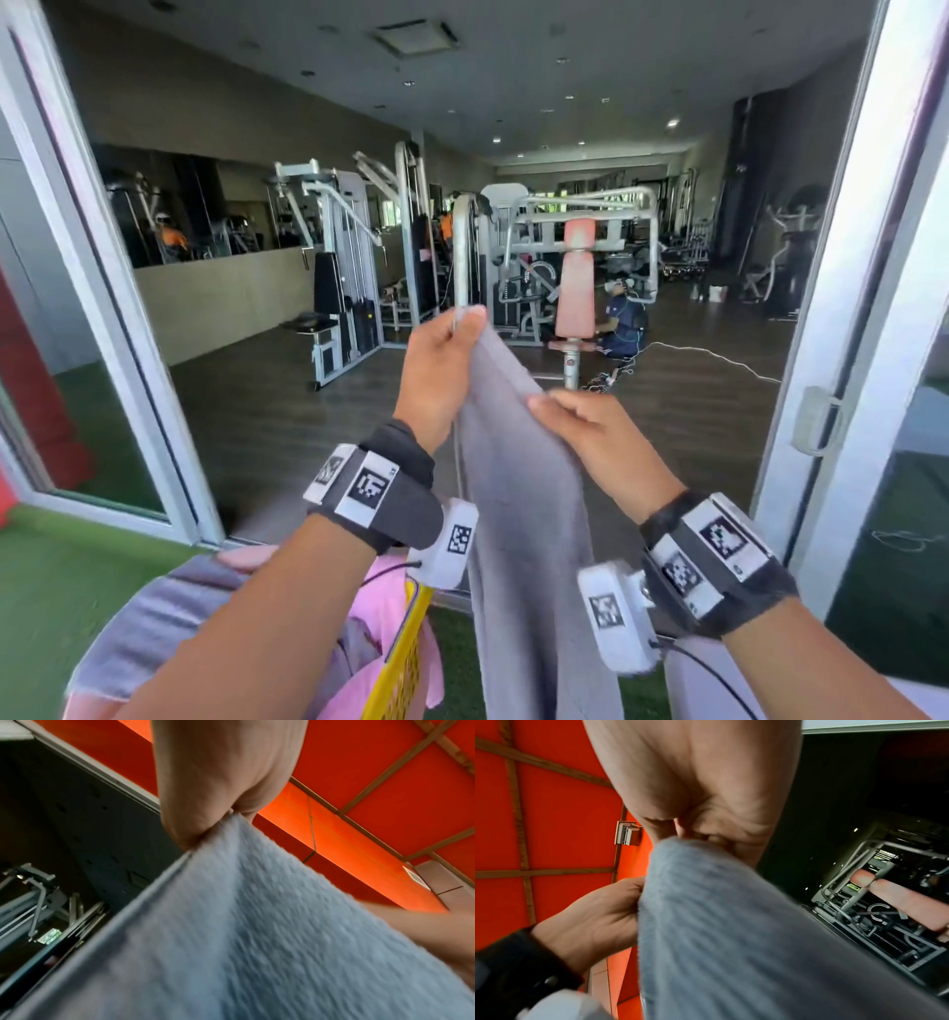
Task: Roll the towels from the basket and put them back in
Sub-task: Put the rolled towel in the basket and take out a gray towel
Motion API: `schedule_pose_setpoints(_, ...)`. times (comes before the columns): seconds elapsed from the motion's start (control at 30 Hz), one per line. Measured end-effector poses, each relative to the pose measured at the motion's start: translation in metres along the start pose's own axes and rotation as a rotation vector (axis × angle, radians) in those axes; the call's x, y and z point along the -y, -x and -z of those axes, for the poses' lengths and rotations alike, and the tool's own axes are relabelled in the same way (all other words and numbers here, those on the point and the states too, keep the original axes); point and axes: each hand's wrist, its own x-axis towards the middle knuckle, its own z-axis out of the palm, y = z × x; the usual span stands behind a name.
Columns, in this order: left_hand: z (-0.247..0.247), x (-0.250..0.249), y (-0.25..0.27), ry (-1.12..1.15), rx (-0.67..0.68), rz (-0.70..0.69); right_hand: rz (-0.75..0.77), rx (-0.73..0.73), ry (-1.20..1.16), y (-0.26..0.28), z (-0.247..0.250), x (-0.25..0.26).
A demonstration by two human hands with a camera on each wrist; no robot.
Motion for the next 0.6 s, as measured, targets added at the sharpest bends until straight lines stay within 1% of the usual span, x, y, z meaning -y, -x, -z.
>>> schedule_pose_setpoints(0.03, 0.004, -0.001, -0.002, -0.034, -0.018, 0.011, -0.007, 0.016, -0.011, 0.006, 0.002, -0.002)
schedule_pose_setpoints(0.07, 0.006, -0.003, 0.000, -0.080, 0.012, 0.029, 0.004, 0.007, -0.009, 0.010, 0.005, -0.002)
schedule_pose_setpoints(0.1, 0.007, -0.003, 0.006, -0.136, 0.107, 0.049, 0.027, -0.021, -0.001, 0.009, 0.008, -0.001)
schedule_pose_setpoints(0.17, 0.003, 0.007, 0.024, -0.229, 0.410, 0.094, 0.072, -0.056, -0.019, -0.001, 0.014, 0.006)
schedule_pose_setpoints(0.2, 0.001, 0.014, 0.032, -0.214, 0.533, 0.101, 0.091, -0.049, -0.040, -0.006, 0.016, 0.010)
schedule_pose_setpoints(0.23, 0.000, 0.016, 0.037, -0.169, 0.593, 0.087, 0.104, -0.041, -0.054, -0.010, 0.016, 0.012)
schedule_pose_setpoints(0.27, 0.000, 0.015, 0.040, -0.121, 0.599, 0.069, 0.105, -0.034, -0.056, -0.011, 0.014, 0.010)
schedule_pose_setpoints(0.3, 0.001, 0.013, 0.039, -0.086, 0.572, 0.049, 0.093, -0.023, -0.073, -0.008, 0.012, 0.005)
schedule_pose_setpoints(0.33, 0.003, 0.009, 0.036, -0.079, 0.528, 0.036, 0.054, -0.004, -0.116, -0.001, 0.008, -0.003)
schedule_pose_setpoints(0.4, 0.009, 0.006, 0.029, -0.089, 0.414, 0.011, -0.069, 0.070, -0.199, 0.022, -0.001, -0.021)
schedule_pose_setpoints(0.43, 0.014, 0.007, 0.027, -0.073, 0.362, 0.024, -0.126, 0.092, -0.220, 0.033, -0.004, -0.028)
schedule_pose_setpoints(0.47, 0.015, 0.011, 0.025, -0.038, 0.307, 0.071, -0.162, 0.082, -0.248, 0.040, -0.005, -0.033)
schedule_pose_setpoints(0.5, 0.015, 0.014, 0.028, -0.014, 0.268, 0.115, -0.166, 0.051, -0.252, 0.044, -0.004, -0.034)
schedule_pose_setpoints(0.53, 0.014, 0.019, 0.033, -0.027, 0.251, 0.148, -0.138, 0.011, -0.220, 0.042, -0.001, -0.032)
schedule_pose_setpoints(0.57, 0.010, 0.024, 0.042, -0.073, 0.277, 0.158, -0.088, -0.008, -0.167, 0.036, 0.004, -0.029)
schedule_pose_setpoints(0.6, 0.004, 0.027, 0.053, -0.128, 0.348, 0.148, -0.040, -0.012, -0.118, 0.029, 0.009, -0.023)
